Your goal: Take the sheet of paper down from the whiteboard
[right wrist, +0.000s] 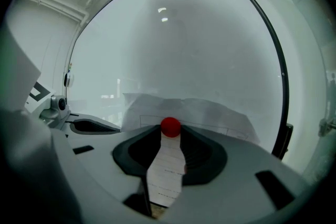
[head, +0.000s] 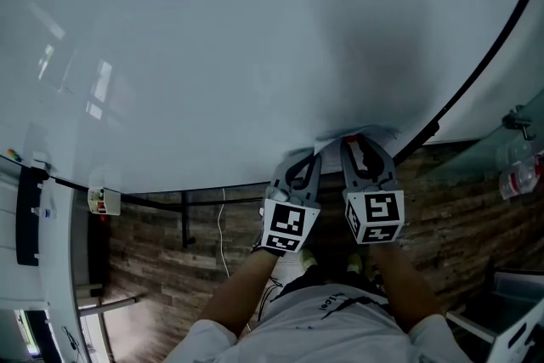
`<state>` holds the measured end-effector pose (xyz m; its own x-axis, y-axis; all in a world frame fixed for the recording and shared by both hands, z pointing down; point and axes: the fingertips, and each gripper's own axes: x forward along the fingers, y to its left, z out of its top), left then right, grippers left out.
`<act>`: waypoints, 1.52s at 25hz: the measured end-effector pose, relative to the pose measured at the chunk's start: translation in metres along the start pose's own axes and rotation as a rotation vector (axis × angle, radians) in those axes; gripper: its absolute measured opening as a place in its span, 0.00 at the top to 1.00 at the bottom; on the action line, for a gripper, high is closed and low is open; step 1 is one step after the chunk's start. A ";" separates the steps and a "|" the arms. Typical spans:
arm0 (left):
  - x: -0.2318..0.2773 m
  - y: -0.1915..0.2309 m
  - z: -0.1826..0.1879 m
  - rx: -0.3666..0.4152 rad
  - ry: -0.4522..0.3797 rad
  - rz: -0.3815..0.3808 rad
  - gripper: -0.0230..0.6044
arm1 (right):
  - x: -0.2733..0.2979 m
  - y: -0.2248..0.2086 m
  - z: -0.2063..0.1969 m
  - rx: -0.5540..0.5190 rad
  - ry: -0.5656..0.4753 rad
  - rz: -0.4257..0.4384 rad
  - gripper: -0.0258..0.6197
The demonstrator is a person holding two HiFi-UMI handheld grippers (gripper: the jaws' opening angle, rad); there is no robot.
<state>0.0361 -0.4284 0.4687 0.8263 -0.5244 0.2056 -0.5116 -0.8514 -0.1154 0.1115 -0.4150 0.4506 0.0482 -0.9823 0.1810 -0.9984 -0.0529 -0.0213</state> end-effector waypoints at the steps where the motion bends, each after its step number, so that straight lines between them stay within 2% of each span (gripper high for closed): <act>1: -0.001 -0.002 0.000 -0.009 0.003 0.000 0.94 | 0.000 0.000 0.000 0.002 0.002 0.010 0.77; 12: -0.028 -0.022 -0.004 -0.113 0.048 0.051 0.94 | -0.033 0.006 -0.010 0.058 0.031 0.186 0.77; 20: -0.074 -0.040 -0.009 -0.187 0.082 0.159 0.94 | -0.076 0.024 -0.005 0.121 0.023 0.383 0.77; 30: -0.132 -0.063 0.006 -0.261 0.048 0.309 0.94 | -0.121 0.045 0.013 0.161 -0.013 0.598 0.77; 38: -0.156 -0.076 0.027 -0.251 0.006 0.376 0.94 | -0.145 0.051 0.032 0.134 -0.049 0.671 0.77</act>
<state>-0.0469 -0.2820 0.4192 0.5707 -0.7962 0.2006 -0.8181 -0.5723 0.0562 0.0548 -0.2816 0.3915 -0.5754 -0.8168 0.0415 -0.8002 0.5518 -0.2351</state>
